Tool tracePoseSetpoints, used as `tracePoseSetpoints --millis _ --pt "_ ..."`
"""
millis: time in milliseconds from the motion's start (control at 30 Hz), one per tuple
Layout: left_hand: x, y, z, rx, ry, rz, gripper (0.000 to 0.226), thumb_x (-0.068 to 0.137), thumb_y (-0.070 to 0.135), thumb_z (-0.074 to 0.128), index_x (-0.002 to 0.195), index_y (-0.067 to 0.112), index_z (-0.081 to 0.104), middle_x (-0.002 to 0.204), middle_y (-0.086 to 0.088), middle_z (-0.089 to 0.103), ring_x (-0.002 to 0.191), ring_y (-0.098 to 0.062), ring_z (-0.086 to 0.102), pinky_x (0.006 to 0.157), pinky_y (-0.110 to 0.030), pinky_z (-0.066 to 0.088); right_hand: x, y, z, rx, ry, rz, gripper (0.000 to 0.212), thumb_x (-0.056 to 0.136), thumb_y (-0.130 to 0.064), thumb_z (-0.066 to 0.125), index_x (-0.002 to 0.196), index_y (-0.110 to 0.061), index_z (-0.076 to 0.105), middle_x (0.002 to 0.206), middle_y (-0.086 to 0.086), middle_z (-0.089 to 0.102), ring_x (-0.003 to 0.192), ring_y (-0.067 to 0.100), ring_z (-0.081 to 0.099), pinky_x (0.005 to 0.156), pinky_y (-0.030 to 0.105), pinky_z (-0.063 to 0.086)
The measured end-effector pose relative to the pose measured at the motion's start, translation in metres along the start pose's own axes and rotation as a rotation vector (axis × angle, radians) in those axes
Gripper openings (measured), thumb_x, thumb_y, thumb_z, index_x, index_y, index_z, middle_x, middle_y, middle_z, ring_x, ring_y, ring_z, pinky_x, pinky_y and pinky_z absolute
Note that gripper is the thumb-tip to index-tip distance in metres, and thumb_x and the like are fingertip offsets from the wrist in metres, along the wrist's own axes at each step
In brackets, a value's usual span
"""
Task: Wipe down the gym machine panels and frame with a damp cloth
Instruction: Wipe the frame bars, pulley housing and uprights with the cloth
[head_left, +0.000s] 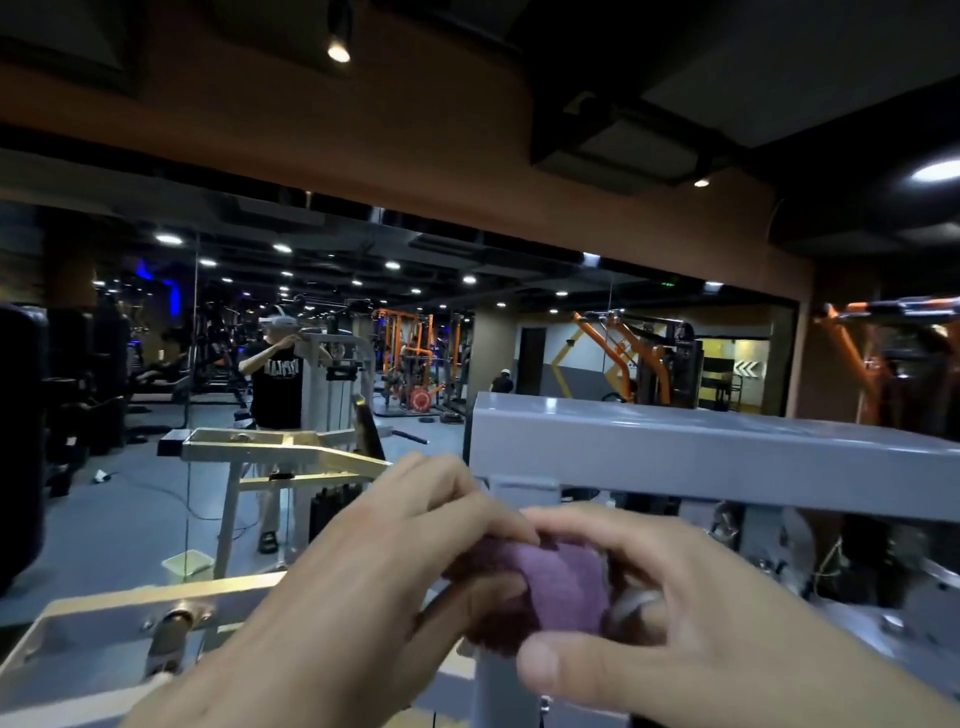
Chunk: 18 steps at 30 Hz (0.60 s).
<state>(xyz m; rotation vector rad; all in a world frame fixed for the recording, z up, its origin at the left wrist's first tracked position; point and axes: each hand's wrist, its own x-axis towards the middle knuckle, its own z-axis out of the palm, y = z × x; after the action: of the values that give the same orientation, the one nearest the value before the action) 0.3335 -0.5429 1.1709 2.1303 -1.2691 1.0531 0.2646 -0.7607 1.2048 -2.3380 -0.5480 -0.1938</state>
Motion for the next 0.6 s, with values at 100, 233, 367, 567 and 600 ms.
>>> tracePoseSetpoints --millis 100,233,367,567,600 --pt "0.005 0.000 -0.003 0.028 0.011 0.011 0.017 0.100 0.058 0.049 0.106 0.046 0.059 0.110 0.025 0.044 0.097 0.002 0.052 0.066 -0.015 0.046 0.000 0.001 0.009 -0.194 0.102 -0.020 0.067 0.065 -0.094 0.055 0.118 -0.053 0.060 0.119 -0.027 0.053 0.104 -0.005 0.058 0.093 0.034 0.053" --pt "0.006 -0.003 -0.006 -0.148 0.020 -0.004 0.013 0.101 0.058 0.050 0.104 0.046 0.057 0.088 0.025 0.062 0.076 0.005 0.060 0.061 -0.009 0.045 0.000 -0.005 0.005 -0.165 0.232 -0.109 0.046 0.072 -0.079 0.059 0.105 -0.051 0.072 0.127 -0.038 0.057 0.113 -0.013 0.058 0.100 0.028 0.049" --pt "0.007 -0.004 -0.004 -0.316 0.090 -0.031 0.018 0.100 0.056 0.056 0.106 0.040 0.061 0.083 0.018 0.070 0.072 -0.003 0.069 0.063 -0.024 0.057 -0.001 -0.016 0.000 0.040 0.224 -0.105 0.027 0.076 -0.060 0.080 0.096 -0.044 0.073 0.085 -0.004 0.077 0.076 0.015 0.073 0.070 0.032 0.057" --pt "0.026 -0.032 -0.011 -0.375 0.250 -0.190 0.029 0.091 0.054 0.068 0.118 0.043 0.062 0.107 0.020 0.072 0.101 -0.007 0.071 0.082 -0.028 0.059 0.036 -0.046 -0.060 -0.260 0.686 -0.298 0.019 0.081 -0.041 0.075 0.094 -0.029 0.069 0.082 -0.009 0.074 0.075 0.008 0.071 0.072 0.036 0.059" --pt "0.032 -0.042 -0.010 -0.372 0.244 -0.228 0.036 0.091 0.056 0.072 0.123 0.042 0.062 0.113 0.022 0.071 0.108 -0.003 0.068 0.087 -0.030 0.058 0.049 -0.048 -0.071 -0.355 0.738 -0.309 0.019 0.083 -0.039 0.075 0.096 -0.029 0.067 0.080 -0.009 0.072 0.073 0.006 0.070 0.070 0.035 0.059"
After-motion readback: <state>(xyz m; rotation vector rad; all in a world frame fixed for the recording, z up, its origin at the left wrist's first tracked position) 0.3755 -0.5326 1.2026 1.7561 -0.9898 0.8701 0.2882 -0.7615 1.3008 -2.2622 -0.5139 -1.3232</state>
